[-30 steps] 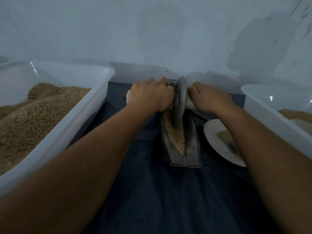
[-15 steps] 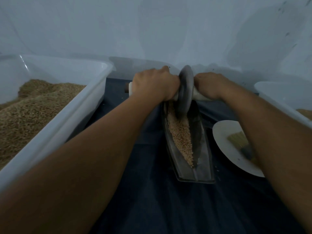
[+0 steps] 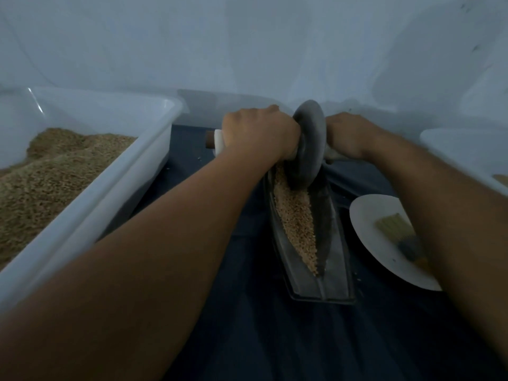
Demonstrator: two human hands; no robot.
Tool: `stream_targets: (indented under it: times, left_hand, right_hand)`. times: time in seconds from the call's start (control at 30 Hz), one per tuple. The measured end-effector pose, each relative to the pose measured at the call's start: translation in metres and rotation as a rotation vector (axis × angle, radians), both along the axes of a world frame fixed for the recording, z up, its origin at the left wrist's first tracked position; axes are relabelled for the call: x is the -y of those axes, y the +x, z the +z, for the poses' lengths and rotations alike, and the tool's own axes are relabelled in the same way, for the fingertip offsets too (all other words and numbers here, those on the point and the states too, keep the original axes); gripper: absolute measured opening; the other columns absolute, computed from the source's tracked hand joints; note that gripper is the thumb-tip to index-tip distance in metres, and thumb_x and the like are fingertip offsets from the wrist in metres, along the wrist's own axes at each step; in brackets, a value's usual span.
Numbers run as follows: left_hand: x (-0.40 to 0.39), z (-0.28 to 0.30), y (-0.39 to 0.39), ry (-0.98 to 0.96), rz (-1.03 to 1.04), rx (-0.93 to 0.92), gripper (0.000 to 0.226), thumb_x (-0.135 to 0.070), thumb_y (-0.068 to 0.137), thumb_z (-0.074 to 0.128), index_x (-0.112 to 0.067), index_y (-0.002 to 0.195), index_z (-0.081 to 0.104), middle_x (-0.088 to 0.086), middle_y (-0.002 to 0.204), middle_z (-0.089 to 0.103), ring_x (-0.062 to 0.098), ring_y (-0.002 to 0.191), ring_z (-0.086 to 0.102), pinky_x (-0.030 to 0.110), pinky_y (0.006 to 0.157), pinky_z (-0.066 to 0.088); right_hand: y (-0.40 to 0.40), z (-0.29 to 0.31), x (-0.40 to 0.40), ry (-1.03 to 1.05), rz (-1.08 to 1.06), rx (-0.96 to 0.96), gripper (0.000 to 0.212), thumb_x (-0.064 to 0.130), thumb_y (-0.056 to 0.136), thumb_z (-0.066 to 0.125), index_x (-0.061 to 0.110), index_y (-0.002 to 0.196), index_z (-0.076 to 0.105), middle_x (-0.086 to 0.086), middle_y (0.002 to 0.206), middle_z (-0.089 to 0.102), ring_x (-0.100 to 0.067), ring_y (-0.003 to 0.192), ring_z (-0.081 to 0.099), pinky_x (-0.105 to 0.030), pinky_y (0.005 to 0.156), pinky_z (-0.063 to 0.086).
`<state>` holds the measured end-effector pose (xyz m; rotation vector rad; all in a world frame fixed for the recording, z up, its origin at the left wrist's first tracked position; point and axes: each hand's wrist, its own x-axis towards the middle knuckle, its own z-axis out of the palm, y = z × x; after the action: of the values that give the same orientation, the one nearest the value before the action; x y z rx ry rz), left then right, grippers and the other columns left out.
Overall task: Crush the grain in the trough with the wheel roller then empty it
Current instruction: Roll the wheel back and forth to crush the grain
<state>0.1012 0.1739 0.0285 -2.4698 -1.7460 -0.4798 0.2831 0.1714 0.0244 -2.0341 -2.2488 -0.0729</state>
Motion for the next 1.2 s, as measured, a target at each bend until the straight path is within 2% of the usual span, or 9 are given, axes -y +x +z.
stream_targets:
  times: [0.1, 0.17, 0.3, 0.43, 0.53, 0.67, 0.8, 0.93, 1.2]
  left_hand:
    - [0.006, -0.003, -0.003, 0.04, -0.042, -0.05, 0.036, -0.035, 0.095, 0.033, -0.023, 0.119, 0.056, 0.002, 0.115, 0.057, 0.029, 0.101, 0.054, 0.041, 0.073, 0.026]
    - [0.011, -0.004, -0.005, 0.057, -0.065, -0.052, 0.032, -0.034, 0.097, 0.032, -0.024, 0.113, 0.057, -0.004, 0.098, 0.049, 0.027, 0.088, 0.047, 0.041, 0.072, 0.026]
    - [0.024, -0.006, -0.007, 0.082, -0.079, -0.027, 0.018, -0.034, 0.1, 0.028, -0.026, 0.094, 0.043, -0.006, 0.075, 0.031, 0.025, 0.081, 0.04, 0.041, 0.071, 0.027]
    - [0.034, -0.006, -0.01, 0.088, -0.067, -0.012, 0.025, -0.035, 0.101, 0.026, -0.023, 0.098, 0.048, 0.002, 0.099, 0.056, 0.029, 0.088, 0.05, 0.041, 0.072, 0.03]
    - [0.039, -0.008, -0.015, 0.092, -0.084, -0.041, 0.032, -0.035, 0.101, 0.027, -0.021, 0.109, 0.055, 0.006, 0.112, 0.059, 0.033, 0.1, 0.057, 0.041, 0.072, 0.03]
    - [0.044, -0.013, -0.02, 0.139, -0.127, -0.071, 0.032, -0.033, 0.101, 0.028, -0.019, 0.115, 0.053, 0.006, 0.114, 0.06, 0.034, 0.102, 0.058, 0.042, 0.071, 0.032]
    - [0.046, -0.014, -0.024, 0.123, -0.144, -0.034, 0.022, -0.034, 0.101, 0.029, -0.023, 0.099, 0.047, 0.008, 0.107, 0.062, 0.034, 0.094, 0.059, 0.041, 0.07, 0.032]
    - [0.048, -0.019, -0.027, 0.116, -0.15, 0.004, 0.016, -0.037, 0.099, 0.025, -0.027, 0.094, 0.036, 0.01, 0.107, 0.065, 0.035, 0.092, 0.061, 0.04, 0.069, 0.032]
    - [0.046, -0.017, -0.042, -0.039, -0.14, -0.075, 0.034, -0.038, 0.099, 0.024, -0.022, 0.111, 0.052, 0.007, 0.12, 0.061, 0.036, 0.101, 0.057, 0.044, 0.074, 0.033]
  right_hand:
    - [-0.002, -0.002, 0.003, 0.0, -0.018, -0.055, 0.025, 0.027, 0.09, 0.046, 0.034, 0.067, 0.041, -0.011, 0.097, 0.064, -0.029, 0.082, 0.057, -0.04, 0.076, 0.042]
    - [-0.003, -0.002, 0.008, 0.02, -0.062, -0.118, 0.019, 0.043, 0.083, 0.037, 0.031, 0.069, 0.043, -0.007, 0.092, 0.063, -0.027, 0.081, 0.056, -0.041, 0.074, 0.043]
    - [-0.001, -0.008, 0.017, 0.082, -0.183, -0.281, 0.048, 0.066, 0.07, 0.024, 0.023, 0.08, 0.046, -0.002, 0.08, 0.056, -0.021, 0.073, 0.052, -0.039, 0.068, 0.039]
    - [-0.005, -0.01, 0.03, 0.09, -0.181, -0.193, 0.051, 0.063, 0.076, 0.015, 0.023, 0.08, 0.046, -0.005, 0.086, 0.055, -0.025, 0.076, 0.051, -0.041, 0.07, 0.039]
    - [-0.009, -0.009, 0.037, 0.075, -0.18, -0.114, 0.063, 0.062, 0.071, 0.008, 0.021, 0.084, 0.054, -0.006, 0.098, 0.059, -0.027, 0.084, 0.052, -0.04, 0.071, 0.039]
    - [-0.013, -0.012, 0.05, 0.131, -0.235, -0.102, 0.065, 0.069, 0.068, 0.004, 0.024, 0.08, 0.05, -0.002, 0.088, 0.054, -0.025, 0.077, 0.049, -0.034, 0.059, 0.028]
    - [-0.019, -0.014, 0.065, 0.134, -0.313, -0.14, 0.062, 0.074, 0.064, 0.003, 0.027, 0.078, 0.042, 0.005, 0.075, 0.045, -0.014, 0.064, 0.04, -0.031, 0.053, 0.021]
    - [-0.021, -0.02, 0.078, 0.188, -0.332, -0.122, 0.055, 0.068, 0.076, 0.008, 0.027, 0.077, 0.045, 0.006, 0.072, 0.043, -0.011, 0.061, 0.036, -0.03, 0.052, 0.02]
    - [-0.033, -0.017, 0.088, 0.288, -0.319, 0.037, 0.049, 0.061, 0.091, 0.017, 0.026, 0.076, 0.048, 0.007, 0.065, 0.037, -0.018, 0.059, 0.036, -0.028, 0.051, 0.018]
